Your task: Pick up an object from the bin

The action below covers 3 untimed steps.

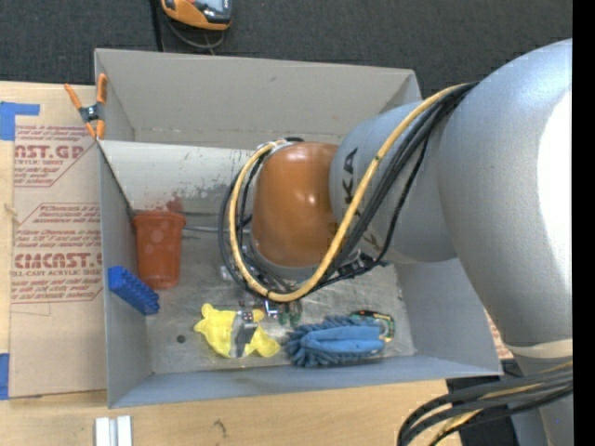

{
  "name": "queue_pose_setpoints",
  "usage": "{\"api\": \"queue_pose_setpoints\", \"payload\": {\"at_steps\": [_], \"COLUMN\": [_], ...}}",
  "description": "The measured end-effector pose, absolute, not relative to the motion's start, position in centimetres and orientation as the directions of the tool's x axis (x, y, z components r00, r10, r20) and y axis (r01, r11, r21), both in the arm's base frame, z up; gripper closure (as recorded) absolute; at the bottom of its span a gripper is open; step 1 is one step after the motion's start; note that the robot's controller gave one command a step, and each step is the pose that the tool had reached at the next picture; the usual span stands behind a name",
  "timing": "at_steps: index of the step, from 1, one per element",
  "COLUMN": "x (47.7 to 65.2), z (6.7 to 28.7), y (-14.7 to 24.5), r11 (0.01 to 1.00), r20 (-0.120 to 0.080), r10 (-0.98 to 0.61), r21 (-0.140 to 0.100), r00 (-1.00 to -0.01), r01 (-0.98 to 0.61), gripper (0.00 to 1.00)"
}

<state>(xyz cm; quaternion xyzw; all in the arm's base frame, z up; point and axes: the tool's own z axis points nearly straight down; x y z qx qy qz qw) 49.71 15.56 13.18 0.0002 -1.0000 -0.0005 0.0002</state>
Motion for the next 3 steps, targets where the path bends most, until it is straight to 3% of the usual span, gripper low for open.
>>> {"api": "queue_pose_setpoints", "payload": {"at_steps": [1,2,3], "x": [49.0,49.0,49.0], "z": [7.2,7.2,23.4], "y": [15.5,15.5,17.4], "r11": [0.999,0.999,0.983], "r20": [-0.001,-0.001,-0.005], "r10": [-0.034,-0.034,-0.184], "r21": [0.002,0.002,0.001], "r00": [-0.999,-0.999,-0.983], "r01": [-0.034,-0.034,-0.184], "gripper": [1.00,1.00,1.00]}}
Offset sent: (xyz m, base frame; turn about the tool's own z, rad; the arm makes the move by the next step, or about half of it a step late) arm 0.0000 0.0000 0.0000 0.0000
